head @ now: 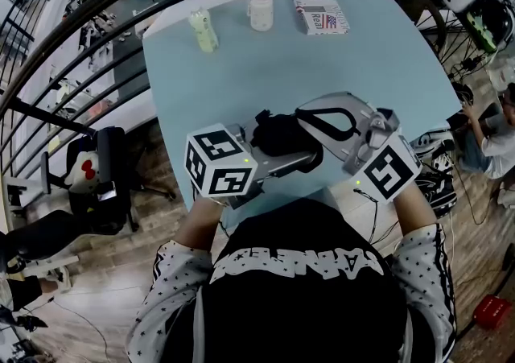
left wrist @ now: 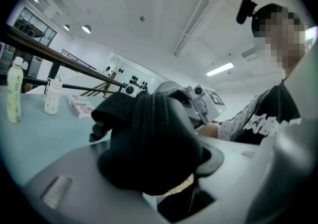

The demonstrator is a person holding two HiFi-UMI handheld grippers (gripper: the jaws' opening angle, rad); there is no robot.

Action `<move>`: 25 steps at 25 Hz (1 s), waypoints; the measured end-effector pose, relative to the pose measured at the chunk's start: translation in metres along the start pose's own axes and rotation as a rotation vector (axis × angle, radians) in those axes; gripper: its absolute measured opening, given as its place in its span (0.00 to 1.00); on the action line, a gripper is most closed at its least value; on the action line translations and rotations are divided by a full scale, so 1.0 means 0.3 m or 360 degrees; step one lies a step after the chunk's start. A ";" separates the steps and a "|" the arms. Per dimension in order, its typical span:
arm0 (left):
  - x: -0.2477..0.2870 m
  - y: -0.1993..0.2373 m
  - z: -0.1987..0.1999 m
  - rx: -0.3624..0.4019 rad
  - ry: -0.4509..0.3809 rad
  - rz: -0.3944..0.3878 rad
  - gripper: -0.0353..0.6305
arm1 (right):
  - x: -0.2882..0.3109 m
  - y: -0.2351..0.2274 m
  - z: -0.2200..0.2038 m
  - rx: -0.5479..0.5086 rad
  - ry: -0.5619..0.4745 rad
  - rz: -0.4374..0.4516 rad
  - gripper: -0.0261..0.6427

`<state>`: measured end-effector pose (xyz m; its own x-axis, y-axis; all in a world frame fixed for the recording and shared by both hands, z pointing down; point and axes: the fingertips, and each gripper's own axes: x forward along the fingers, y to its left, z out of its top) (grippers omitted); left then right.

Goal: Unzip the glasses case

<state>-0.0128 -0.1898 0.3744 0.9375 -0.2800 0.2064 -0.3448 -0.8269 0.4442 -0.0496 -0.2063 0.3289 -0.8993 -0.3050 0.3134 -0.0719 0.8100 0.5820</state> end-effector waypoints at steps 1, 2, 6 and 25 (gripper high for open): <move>0.000 -0.001 -0.007 0.0003 0.0013 -0.0004 0.05 | 0.003 0.005 0.001 -0.0002 -0.0001 0.0006 0.06; 0.002 -0.002 -0.012 0.0005 0.0026 -0.0008 0.05 | 0.004 0.008 0.000 -0.0007 0.0002 0.0011 0.06; 0.020 -0.004 -0.030 0.0010 0.0077 -0.0023 0.05 | 0.003 0.012 -0.007 -0.0032 0.0013 0.0036 0.06; 0.029 0.005 -0.067 0.0066 0.0144 0.0010 0.05 | 0.014 0.035 -0.014 -0.0073 0.0062 0.0117 0.07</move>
<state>-0.0059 -0.1835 0.3944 0.9267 -0.2417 0.2877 -0.3467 -0.8453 0.4066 -0.0524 -0.2012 0.3394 -0.8839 -0.2653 0.3852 0.0145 0.8075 0.5896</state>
